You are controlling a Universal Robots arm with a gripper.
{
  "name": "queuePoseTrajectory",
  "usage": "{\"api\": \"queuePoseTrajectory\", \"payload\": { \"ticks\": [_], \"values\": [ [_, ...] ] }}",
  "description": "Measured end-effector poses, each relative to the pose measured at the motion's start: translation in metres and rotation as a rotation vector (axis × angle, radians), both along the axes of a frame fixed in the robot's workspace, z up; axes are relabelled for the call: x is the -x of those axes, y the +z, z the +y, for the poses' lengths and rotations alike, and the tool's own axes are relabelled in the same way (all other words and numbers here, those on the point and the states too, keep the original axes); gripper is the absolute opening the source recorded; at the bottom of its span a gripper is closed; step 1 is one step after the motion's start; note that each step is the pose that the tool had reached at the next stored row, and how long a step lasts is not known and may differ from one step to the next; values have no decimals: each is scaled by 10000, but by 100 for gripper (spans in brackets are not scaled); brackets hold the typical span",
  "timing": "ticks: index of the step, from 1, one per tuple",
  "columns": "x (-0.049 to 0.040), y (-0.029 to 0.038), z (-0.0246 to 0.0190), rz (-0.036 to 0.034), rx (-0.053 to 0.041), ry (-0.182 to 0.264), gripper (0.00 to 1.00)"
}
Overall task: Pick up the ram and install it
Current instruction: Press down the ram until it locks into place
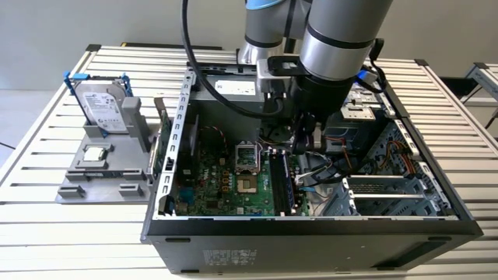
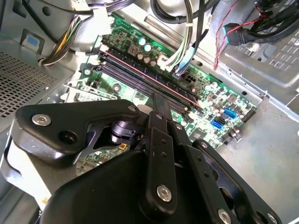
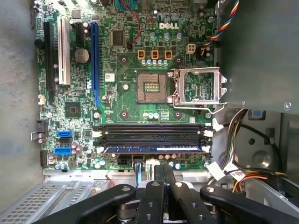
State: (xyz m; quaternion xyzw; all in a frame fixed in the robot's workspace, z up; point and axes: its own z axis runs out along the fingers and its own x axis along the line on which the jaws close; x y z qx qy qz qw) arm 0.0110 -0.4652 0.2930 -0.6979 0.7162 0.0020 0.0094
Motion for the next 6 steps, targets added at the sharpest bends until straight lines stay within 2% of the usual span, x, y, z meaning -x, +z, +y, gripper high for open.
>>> {"api": "queuePoseTrajectory", "payload": {
  "ticks": [1, 6],
  "values": [
    [0, 18, 0, 0, 0, 0, 0],
    [0, 27, 0, 0, 0, 0, 0]
  ]
}}
